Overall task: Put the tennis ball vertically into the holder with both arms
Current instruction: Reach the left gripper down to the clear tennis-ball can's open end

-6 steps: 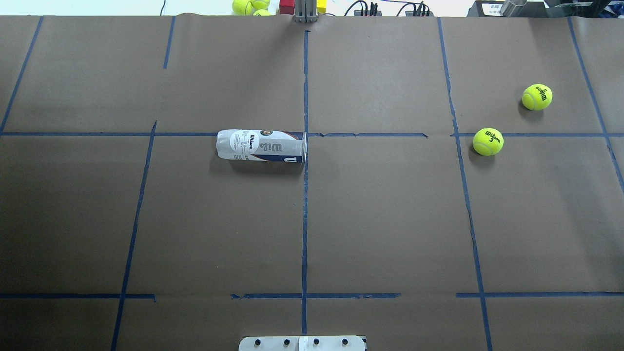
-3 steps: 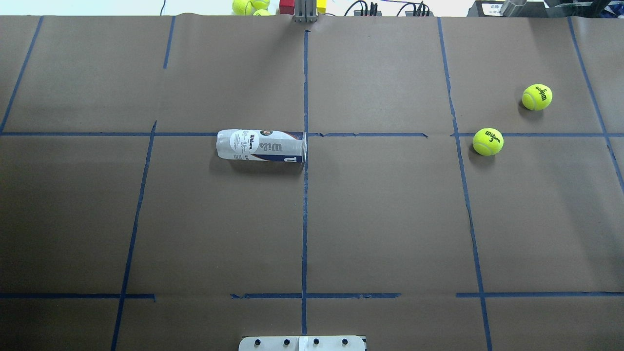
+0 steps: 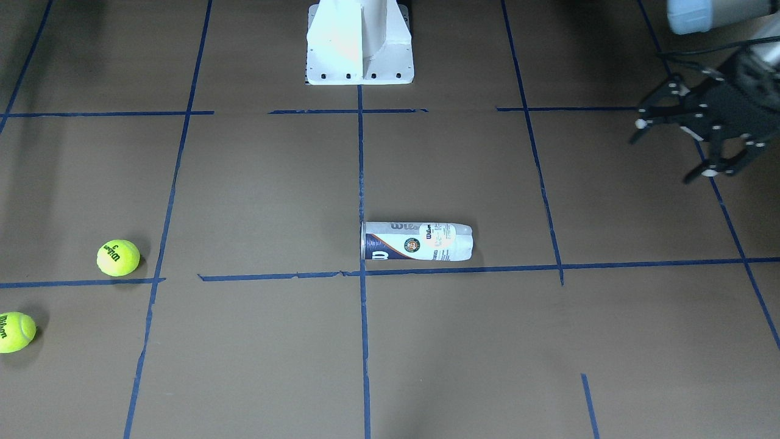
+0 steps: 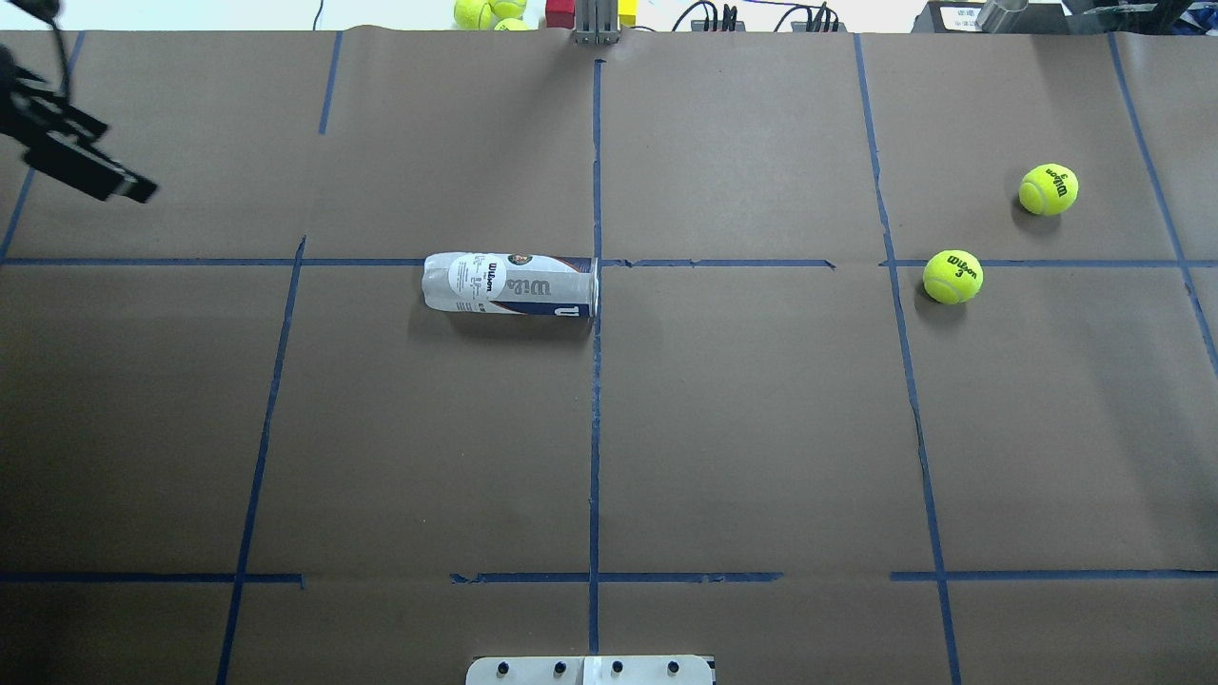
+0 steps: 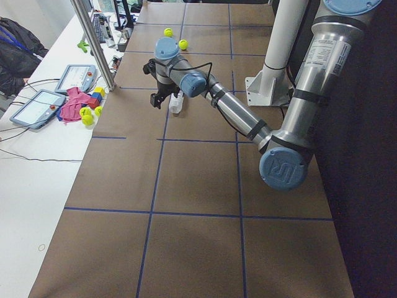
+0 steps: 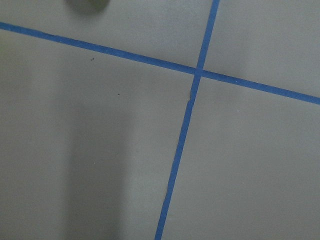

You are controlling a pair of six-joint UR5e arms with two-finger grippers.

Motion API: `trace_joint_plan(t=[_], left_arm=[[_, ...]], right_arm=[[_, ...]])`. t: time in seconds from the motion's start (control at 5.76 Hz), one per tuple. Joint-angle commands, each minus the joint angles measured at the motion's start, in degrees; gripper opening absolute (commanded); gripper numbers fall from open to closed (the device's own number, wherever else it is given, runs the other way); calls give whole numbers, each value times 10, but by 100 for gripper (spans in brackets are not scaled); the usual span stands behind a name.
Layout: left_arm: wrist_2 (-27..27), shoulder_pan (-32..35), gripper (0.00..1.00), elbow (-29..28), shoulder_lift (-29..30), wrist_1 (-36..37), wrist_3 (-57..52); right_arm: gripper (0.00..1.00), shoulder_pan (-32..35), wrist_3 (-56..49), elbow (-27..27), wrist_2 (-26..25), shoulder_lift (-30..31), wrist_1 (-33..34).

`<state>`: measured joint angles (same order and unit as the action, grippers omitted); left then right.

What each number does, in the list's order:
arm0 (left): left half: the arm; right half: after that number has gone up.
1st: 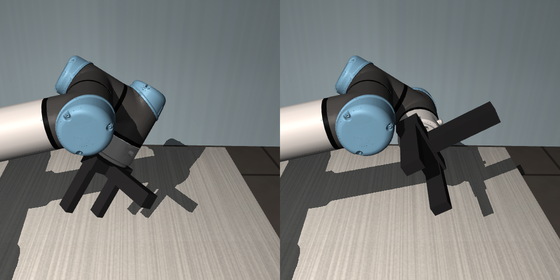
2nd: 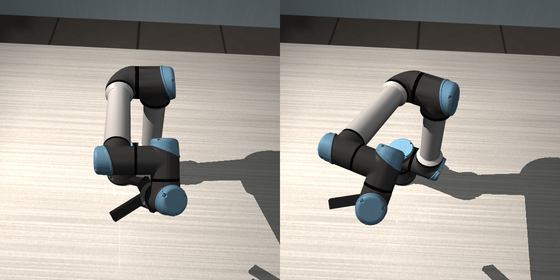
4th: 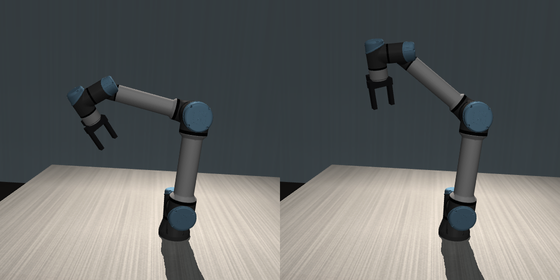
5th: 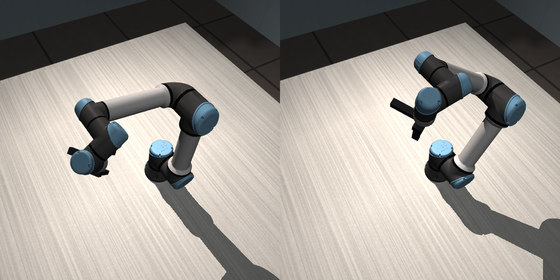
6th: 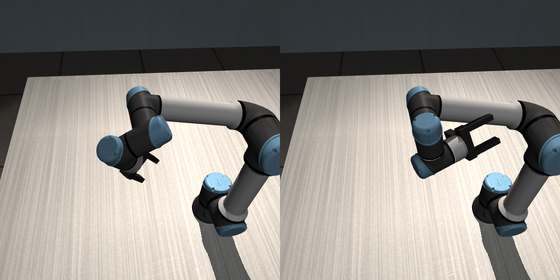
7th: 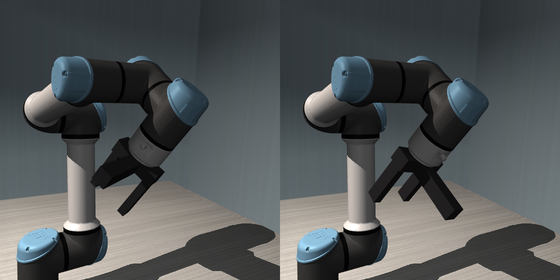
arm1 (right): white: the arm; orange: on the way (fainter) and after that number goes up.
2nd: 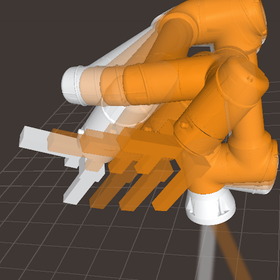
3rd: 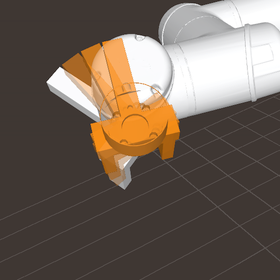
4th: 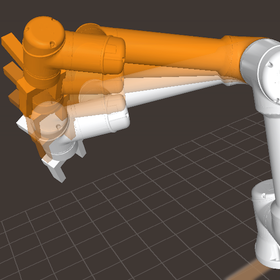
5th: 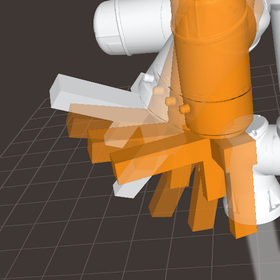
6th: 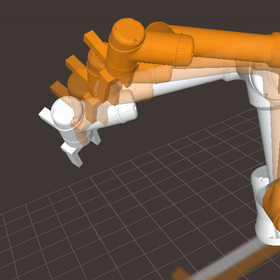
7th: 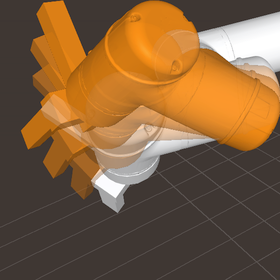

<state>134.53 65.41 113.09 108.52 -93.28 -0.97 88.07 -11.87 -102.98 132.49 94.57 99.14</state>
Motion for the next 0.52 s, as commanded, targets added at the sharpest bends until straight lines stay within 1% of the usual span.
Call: trace_joint_plan(t=[0.0, 0.17, 0.35], left_arm=[[-151, -135, 100, 1, 91, 1, 4], [-209, -211, 100, -5, 116, 3, 4], [-258, -252, 100, -10, 141, 11, 12]], right_arm=[[100, 0, 0, 1, 1, 0, 0], [100, 0, 0, 1, 1, 0, 0], [100, 0, 0, 0, 1, 0, 0]])
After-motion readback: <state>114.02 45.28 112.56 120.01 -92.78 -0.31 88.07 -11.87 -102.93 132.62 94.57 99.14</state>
